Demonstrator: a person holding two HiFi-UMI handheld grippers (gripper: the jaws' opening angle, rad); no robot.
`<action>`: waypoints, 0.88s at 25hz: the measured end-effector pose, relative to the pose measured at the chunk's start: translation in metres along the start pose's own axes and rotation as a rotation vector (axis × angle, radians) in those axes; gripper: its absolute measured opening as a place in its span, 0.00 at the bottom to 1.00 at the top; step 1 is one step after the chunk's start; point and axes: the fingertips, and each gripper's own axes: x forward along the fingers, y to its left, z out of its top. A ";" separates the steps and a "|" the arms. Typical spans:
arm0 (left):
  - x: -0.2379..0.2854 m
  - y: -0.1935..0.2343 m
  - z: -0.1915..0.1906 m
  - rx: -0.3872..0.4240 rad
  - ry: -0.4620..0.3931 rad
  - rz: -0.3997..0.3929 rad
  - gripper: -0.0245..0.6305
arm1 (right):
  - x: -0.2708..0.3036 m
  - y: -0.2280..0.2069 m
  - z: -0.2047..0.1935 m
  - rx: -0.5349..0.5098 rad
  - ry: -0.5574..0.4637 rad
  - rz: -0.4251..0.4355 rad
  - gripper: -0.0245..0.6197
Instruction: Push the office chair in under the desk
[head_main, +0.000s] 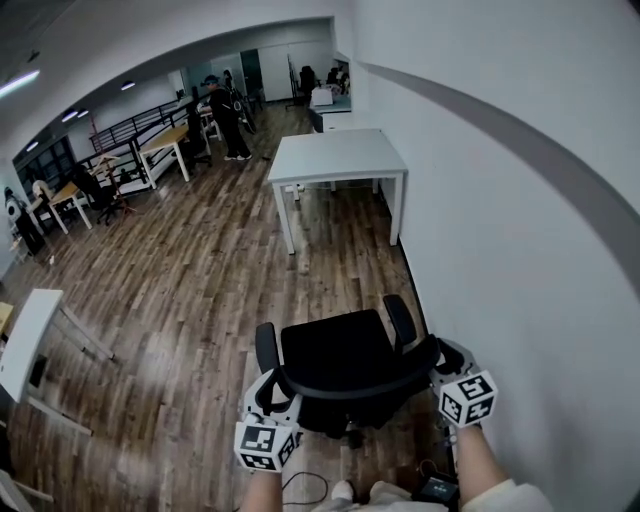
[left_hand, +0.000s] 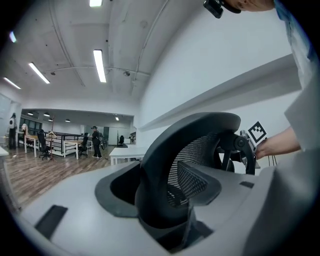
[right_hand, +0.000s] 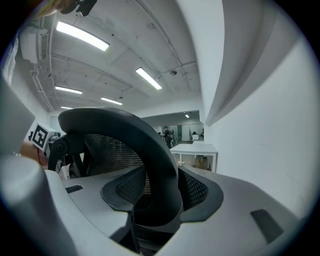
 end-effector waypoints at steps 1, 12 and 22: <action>0.002 0.000 0.001 -0.009 -0.001 0.008 0.38 | 0.001 -0.001 0.000 -0.004 0.008 0.005 0.35; 0.014 0.006 0.000 0.017 0.015 0.088 0.37 | 0.009 -0.001 0.002 -0.089 0.031 0.095 0.36; 0.031 0.017 0.002 0.025 0.032 0.070 0.37 | 0.020 -0.005 0.005 -0.043 0.011 0.065 0.37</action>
